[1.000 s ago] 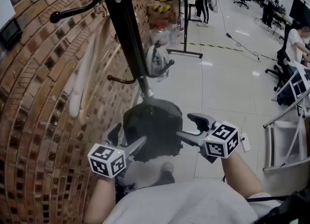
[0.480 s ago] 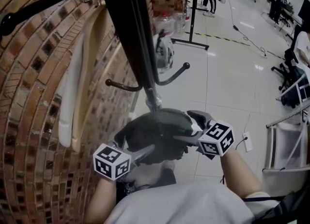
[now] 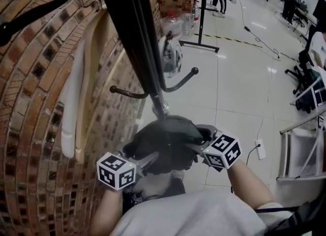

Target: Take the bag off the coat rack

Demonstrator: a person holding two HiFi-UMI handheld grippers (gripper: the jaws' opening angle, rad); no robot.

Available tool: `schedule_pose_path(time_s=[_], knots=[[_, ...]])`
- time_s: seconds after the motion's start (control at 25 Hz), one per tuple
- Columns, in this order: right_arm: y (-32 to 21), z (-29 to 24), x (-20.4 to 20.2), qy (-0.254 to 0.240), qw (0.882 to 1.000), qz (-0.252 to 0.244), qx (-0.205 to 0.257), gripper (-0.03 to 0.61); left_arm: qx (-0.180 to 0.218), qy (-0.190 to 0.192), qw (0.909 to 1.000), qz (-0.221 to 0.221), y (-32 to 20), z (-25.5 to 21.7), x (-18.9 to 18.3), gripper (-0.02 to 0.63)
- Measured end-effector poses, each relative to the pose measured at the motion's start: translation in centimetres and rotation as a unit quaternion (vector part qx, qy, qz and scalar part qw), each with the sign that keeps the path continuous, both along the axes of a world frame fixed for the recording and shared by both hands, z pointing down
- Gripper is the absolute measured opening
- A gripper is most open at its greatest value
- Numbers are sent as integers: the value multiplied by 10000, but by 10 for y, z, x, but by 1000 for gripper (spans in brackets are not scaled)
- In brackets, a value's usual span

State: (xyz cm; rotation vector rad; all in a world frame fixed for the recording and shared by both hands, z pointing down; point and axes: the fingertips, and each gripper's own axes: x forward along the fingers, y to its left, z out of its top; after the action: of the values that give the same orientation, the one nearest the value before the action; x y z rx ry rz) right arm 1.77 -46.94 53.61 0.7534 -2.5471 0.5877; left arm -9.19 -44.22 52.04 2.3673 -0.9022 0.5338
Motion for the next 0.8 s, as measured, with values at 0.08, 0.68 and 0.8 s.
schedule_pose_path(time_s=[0.08, 0.68, 0.8], knots=[[3, -2, 0, 41, 10000, 56, 10, 210, 24, -58, 10000, -49, 1, -2, -1, 305], [55, -41, 6, -106, 9999, 94, 61, 177, 299, -62, 9995, -18, 49, -37, 6, 241], [77, -46, 9, -146, 9999, 64, 62, 179, 354, -47, 9994, -14, 71, -42, 10, 241]])
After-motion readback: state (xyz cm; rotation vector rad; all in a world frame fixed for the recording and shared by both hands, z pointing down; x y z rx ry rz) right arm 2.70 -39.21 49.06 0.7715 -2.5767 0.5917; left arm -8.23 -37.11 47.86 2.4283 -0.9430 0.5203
